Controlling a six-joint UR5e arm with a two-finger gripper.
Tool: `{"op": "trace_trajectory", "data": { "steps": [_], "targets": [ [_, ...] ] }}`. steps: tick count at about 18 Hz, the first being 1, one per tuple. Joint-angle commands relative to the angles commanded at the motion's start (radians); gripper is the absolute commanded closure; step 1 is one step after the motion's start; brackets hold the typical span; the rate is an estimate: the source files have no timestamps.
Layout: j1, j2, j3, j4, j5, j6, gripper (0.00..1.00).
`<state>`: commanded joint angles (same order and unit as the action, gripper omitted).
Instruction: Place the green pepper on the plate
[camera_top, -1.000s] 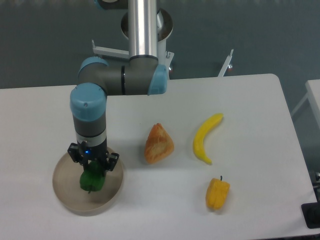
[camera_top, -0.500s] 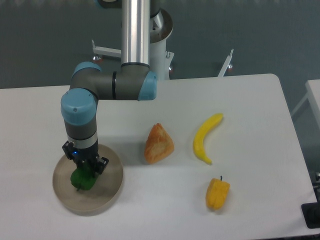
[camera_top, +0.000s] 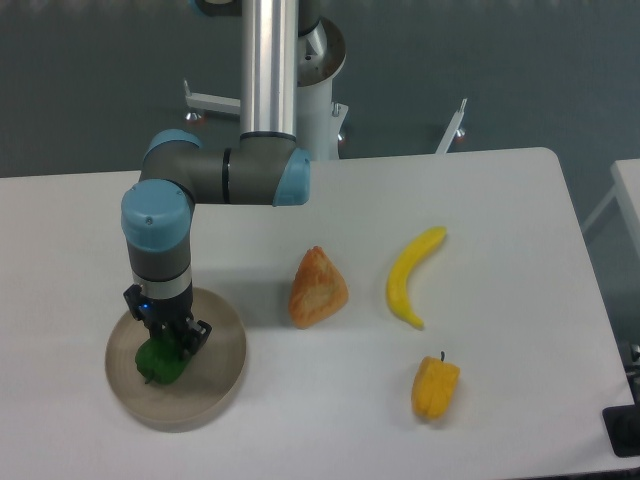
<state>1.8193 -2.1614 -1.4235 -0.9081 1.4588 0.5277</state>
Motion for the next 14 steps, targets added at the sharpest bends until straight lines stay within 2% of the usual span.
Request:
{"op": "trace_trajectory", "data": {
  "steps": [3,5,7,9,11,14],
  "targets": [
    [0.000,0.000,0.000,0.000,-0.002,-0.003,0.76],
    [0.000,0.000,0.000,0.000,-0.006,-0.005,0.71],
    [0.000,0.002,0.000,0.000,-0.006,-0.006,0.46],
    [0.002,0.006,0.000,-0.002,-0.006,-0.015,0.13],
    [0.002,0.014,0.000,-0.002,-0.008,-0.018,0.02],
    [0.017,0.023,0.003,-0.005,-0.006,-0.020,0.00]
  ]
}}
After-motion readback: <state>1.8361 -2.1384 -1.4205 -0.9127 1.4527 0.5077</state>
